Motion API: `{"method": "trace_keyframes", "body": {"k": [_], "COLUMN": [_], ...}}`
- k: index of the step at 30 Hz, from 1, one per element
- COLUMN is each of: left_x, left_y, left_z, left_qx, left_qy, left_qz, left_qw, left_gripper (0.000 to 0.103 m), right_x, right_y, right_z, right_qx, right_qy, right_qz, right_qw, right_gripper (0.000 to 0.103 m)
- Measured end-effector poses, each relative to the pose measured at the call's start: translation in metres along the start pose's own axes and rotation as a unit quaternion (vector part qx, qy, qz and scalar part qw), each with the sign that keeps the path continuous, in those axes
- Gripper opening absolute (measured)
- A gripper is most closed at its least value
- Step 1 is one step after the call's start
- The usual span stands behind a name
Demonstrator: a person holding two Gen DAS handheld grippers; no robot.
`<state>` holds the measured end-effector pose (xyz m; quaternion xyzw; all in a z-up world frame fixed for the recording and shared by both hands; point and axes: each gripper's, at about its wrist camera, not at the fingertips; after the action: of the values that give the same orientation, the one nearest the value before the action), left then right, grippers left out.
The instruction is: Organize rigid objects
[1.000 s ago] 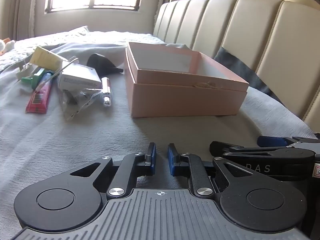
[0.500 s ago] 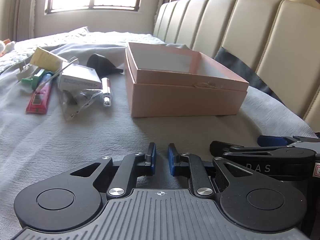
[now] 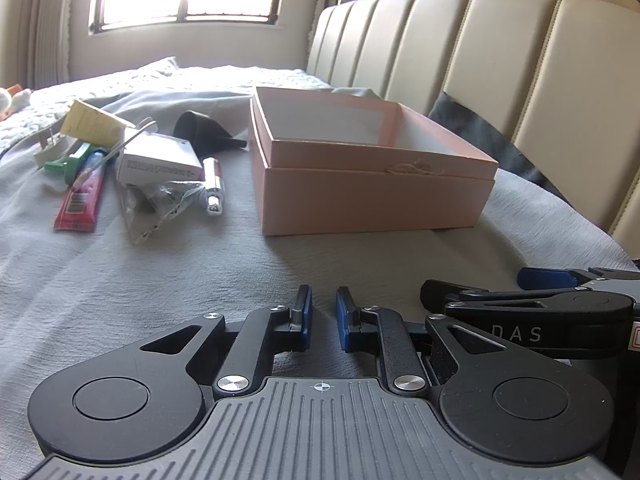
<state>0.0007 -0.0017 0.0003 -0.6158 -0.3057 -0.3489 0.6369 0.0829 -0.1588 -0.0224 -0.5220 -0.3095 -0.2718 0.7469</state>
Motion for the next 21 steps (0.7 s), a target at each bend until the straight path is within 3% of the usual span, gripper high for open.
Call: {"method": "trace_keyframes", "body": {"k": [21], "left_x": [-0.0001], "left_y": [-0.0007], "left_z": [-0.0006], "left_qx": [0.004], "left_qy": [0.005], "left_qz": [0.0], "left_qw": [1.0], "left_gripper": [0.016], "right_x": [0.0], "right_y": [-0.0002], "right_z": [0.0], "right_qx": [0.001], "right_qy": [0.0], "right_qz": [-0.001], "right_qw": [1.0], "right_gripper": [0.103]}}
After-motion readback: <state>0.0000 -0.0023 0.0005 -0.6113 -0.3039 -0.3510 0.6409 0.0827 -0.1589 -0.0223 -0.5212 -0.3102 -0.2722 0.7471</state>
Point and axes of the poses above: each gripper's, at about its wrist camera, not at the fingertips, and y roughly the way its jaws point, z to its left, x to its top, and after that the axes turned 14 degrees about y, right-handed
